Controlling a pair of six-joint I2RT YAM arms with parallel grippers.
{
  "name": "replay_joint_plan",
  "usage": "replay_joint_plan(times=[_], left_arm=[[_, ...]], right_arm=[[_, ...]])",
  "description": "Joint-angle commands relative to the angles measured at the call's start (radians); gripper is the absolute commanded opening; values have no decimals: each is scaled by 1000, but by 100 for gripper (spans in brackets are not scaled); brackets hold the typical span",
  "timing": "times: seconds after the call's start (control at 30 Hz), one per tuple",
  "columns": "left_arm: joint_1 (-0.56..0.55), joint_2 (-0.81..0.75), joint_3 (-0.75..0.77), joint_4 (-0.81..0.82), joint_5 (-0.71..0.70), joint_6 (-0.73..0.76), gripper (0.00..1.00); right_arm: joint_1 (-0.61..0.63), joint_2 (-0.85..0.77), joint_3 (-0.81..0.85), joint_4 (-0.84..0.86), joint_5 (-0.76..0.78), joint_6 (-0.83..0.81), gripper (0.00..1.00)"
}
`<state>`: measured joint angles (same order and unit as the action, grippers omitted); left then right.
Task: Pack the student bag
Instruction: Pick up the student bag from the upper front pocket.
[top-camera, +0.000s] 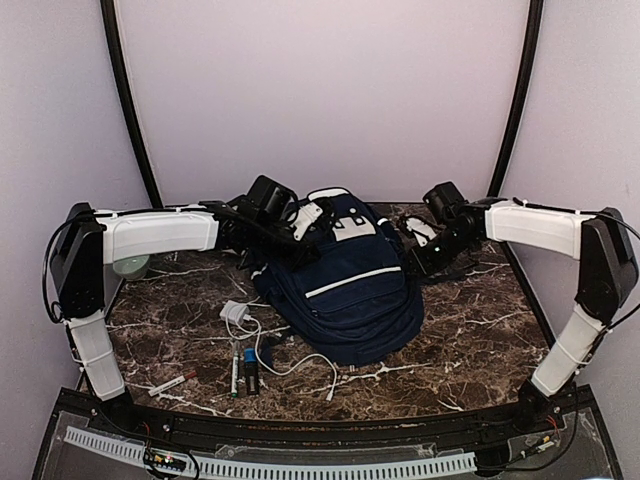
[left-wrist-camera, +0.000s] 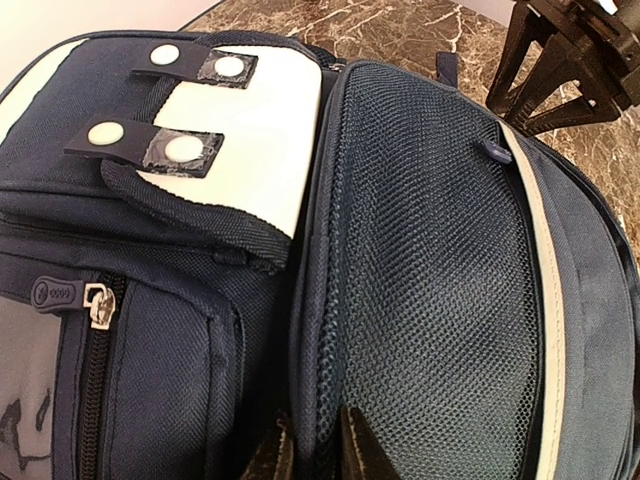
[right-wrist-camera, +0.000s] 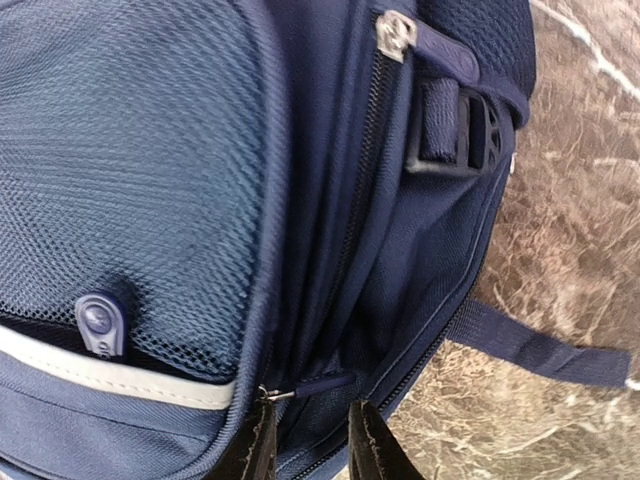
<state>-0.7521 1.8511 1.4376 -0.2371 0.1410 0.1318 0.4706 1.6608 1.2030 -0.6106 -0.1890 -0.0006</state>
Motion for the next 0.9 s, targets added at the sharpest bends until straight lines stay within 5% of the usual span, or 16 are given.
replay_joint_plan(times=[0.0, 0.43, 0.87], left_arm=[[-1, -7, -26, -81, -39, 12, 17], [5, -30, -37, -92, -92, 52, 18], [8, -38, -55, -90, -90, 49, 18]], right_arm=[[66, -3, 58, -13, -4, -73, 26], [114, -22, 10, -138, -7, -132, 25], [118, -14, 15, 115, 190, -259, 37]])
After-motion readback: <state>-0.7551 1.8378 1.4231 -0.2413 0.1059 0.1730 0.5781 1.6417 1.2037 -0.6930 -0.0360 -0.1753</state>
